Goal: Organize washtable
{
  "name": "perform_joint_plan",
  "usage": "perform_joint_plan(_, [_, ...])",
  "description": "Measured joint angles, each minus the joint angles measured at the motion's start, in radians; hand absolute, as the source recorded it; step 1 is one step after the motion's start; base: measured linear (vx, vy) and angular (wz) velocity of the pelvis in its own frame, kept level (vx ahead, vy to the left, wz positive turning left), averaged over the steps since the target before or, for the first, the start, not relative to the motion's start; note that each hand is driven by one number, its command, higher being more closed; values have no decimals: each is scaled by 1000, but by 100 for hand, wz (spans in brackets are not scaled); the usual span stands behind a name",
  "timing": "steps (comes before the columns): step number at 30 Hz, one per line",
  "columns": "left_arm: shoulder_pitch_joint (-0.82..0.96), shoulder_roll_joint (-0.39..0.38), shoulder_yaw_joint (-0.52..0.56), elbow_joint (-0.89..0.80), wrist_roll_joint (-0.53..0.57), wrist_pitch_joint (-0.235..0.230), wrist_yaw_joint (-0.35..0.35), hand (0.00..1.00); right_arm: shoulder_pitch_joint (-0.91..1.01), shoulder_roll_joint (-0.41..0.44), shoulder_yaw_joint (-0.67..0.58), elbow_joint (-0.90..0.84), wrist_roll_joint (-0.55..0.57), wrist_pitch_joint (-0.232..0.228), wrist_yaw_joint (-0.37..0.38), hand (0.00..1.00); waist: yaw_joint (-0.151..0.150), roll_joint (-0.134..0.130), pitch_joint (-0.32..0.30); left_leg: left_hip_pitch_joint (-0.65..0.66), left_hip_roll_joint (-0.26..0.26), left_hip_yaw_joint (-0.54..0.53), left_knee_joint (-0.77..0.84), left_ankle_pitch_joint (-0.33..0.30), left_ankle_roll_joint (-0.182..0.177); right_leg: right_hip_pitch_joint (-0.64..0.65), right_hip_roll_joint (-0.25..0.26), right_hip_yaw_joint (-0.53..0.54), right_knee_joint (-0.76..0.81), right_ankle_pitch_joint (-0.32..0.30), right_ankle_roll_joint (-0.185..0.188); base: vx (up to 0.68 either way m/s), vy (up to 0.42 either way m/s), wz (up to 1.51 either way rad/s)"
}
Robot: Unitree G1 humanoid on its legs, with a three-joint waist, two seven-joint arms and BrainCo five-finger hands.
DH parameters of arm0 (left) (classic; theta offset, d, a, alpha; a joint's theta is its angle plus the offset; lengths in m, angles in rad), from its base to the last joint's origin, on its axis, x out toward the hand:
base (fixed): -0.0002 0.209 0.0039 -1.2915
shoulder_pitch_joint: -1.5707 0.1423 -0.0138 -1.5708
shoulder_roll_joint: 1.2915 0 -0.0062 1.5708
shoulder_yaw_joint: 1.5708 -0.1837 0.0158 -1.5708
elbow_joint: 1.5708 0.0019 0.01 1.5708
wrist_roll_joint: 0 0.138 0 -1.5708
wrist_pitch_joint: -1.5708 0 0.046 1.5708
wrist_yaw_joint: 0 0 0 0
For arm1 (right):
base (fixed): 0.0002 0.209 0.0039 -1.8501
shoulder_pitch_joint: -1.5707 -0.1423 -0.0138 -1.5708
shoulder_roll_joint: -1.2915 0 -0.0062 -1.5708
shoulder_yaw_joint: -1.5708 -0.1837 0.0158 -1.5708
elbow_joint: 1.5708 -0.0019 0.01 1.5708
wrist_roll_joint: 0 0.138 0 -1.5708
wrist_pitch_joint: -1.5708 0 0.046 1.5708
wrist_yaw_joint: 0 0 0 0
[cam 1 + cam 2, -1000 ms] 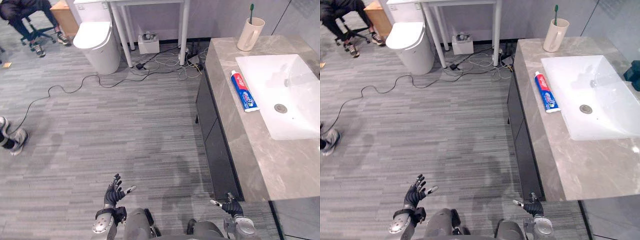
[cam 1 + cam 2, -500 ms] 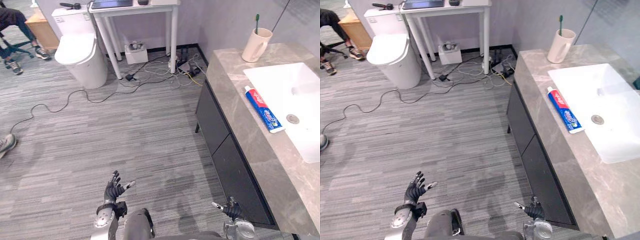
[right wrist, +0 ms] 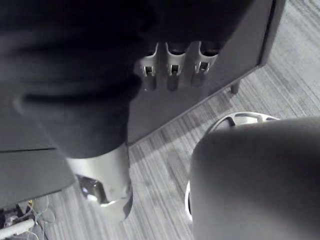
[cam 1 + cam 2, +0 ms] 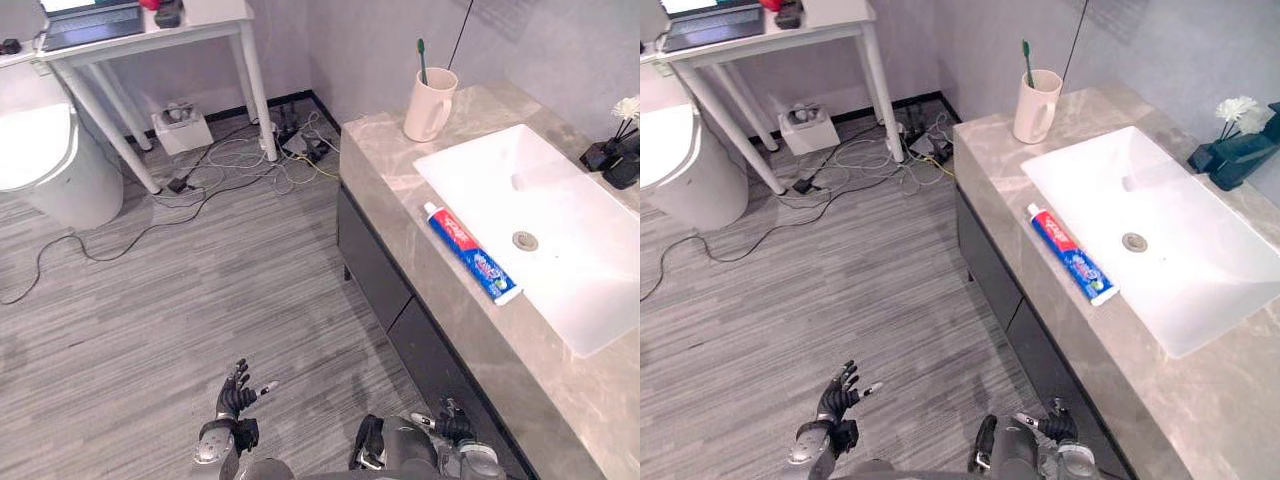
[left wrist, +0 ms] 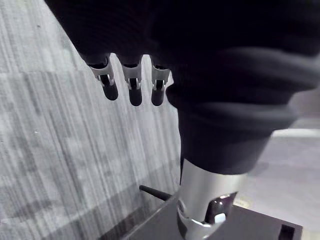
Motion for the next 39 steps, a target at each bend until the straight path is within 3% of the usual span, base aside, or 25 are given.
perform_joint_plan(2, [0,-5,0,-5,0,-1,0,0,7,15,-8,-2,11,0,-8,0,5,-2,1,-62,-6,-3,13,-41,20,28,2,51,-34,-3,6,282,147,-97])
perform_joint_plan(3, [6,-4,2,-5,0,-2,1,0,11,16,-21,-4,18,0,-9,0,10,-3,1,-117,-24,-12,-49,-64,55,49,-6,104,-51,-5,30,264,170,-85])
perform_joint_plan(5, [10,-6,4,5,0,-2,0,0,8,14,-35,-4,20,0,-9,0,16,-4,2,-163,-70,-68,-179,-67,61,64,-28,160,-51,-12,62,285,308,-99])
perform_joint_plan(7, [20,-17,13,17,0,-2,1,0,17,9,-65,-4,20,0,-11,0,34,-1,2,-176,-139,-196,-426,-39,31,73,-49,248,-39,-31,118,334,489,-127])
perform_joint_plan(8, [30,-24,21,27,0,-3,2,0,17,-2,-63,11,20,0,-15,0,39,-3,-6,-142,-172,-214,-462,45,18,75,-59,310,-34,-44,161,207,315,-92])
perform_joint_plan(9, [32,-14,25,34,0,-3,6,0,18,5,-50,7,20,3,-12,0,29,-16,-15,-137,-189,-195,-471,37,24,75,-77,326,-50,-40,162,277,327,-83])
perform_joint_plan(10, [28,5,26,30,-1,-9,6,0,31,18,-36,3,20,-3,-10,0,20,-52,-32,-142,-201,-188,-439,26,24,72,-87,344,-87,-4,158,280,286,-73])
perform_joint_plan(12, [20,20,29,29,2,-11,5,0,28,36,-35,0,18,-4,-9,0,36,-55,-33,-161,-204,-219,-357,-8,18,75,-84,402,-132,36,164,237,275,-102])
perform_joint_plan(15, [22,15,16,24,24,-15,3,0,25,35,-25,-41,6,-10,-7,0,33,-52,-32,-80,-199,-128,-370,-79,64,29,-92,489,-72,80,198,160,265,-114])
perform_joint_plan(16, [24,13,14,24,28,-15,4,0,16,35,-16,-46,1,-11,-6,0,33,-52,-32,-35,-198,-73,-408,-95,76,-29,-104,473,16,96,214,72,136,-126])
perform_joint_plan(18, [26,5,8,26,28,-15,5,0,-7,35,-10,-47,-13,-11,-5,0,31,-51,-33,35,-203,11,-468,-98,80,-100,-138,374,111,153,203,72,141,-118])
perform_joint_plan(19, [25,-2,-8,27,28,-18,8,0,-10,35,-9,-46,-13,-13,-5,0,29,-25,-24,86,-205,59,-518,-98,80,-115,-166,267,135,179,180,52,117,-115])
perform_joint_plan(21, [21,11,-13,58,28,-27,9,0,-29,33,16,-23,-23,-22,-4,0,26,-17,-30,134,-206,133,-572,-94,86,-139,-206,63,146,163,160,52,75,-112])
perform_joint_plan(24, [-20,38,-14,141,28,-26,11,0,-76,22,28,56,-26,-23,-4,0,15,-9,-36,133,-208,139,-605,-83,79,-149,-199,-77,77,146,137,65,-68,-77])
perform_joint_plan(25, [-25,54,-18,170,27,-24,12,0,-85,11,28,83,-31,-24,-4,0,7,-13,-45,133,-213,129,-623,-72,68,-120,-172,-78,-1,145,139,117,-96,-71])
perform_joint_plan(26, [-27,50,-27,191,28,-22,9,0,-87,-15,25,95,-32,-24,-7,0,4,14,-37,142,-210,116,-634,-63,64,-93,-145,-72,-67,154,152,126,-88,-59])
perform_joint_plan(28, [-33,26,-30,200,30,-23,7,0,-66,-48,16,100,-24,-22,-7,0,-16,39,-36,163,-206,81,-631,-38,55,-41,-128,-74,-114,161,155,130,-73,-16])
perform_joint_plan(30, [-34,20,-30,199,30,-25,4,0,-44,-60,-3,99,-24,-22,-9,0,-22,44,-44,184,-195,66,-594,-11,31,23,-108,-79,-164,163,160,114,-82,-1])
perform_joint_plan(33, [-33,17,-20,178,30,-25,3,0,-13,-59,2,92,-19,-22,-9,0,-17,37,-43,93,-117,17,-303,50,22,102,-66,-69,-239,169,157,110,-106,-20])
perform_joint_plan(34, [-18,12,-14,174,30,-25,3,0,-11,-55,1,83,-12,-23,-9,0,-1,37,-42,42,-84,-5,-172,120,30,133,-54,-43,-274,178,142,103,-52,-70])
perform_joint_plan(35, [-5,10,-14,173,29,-24,2,0,-12,-50,-2,79,-10,-23,-10,0,16,25,-39,14,-71,-19,-102,131,31,146,-49,-20,-296,181,140,82,-9,-75])
perform_joint_plan(37, [6,2,-14,173,29,-24,1,0,-23,-40,-14,80,-10,-22,-10,0,32,30,-41,-26,-79,-43,-125,17,41,155,-50,23,-310,183,139,145,45,-71])
perform_joint_plan(39, [10,1,-10,176,29,-21,6,0,-40,-33,-39,83,-9,-22,-11,0,32,24,-37,-52,-123,-61,-279,-15,52,159,-72,54,-312,186,145,151,110,-54])
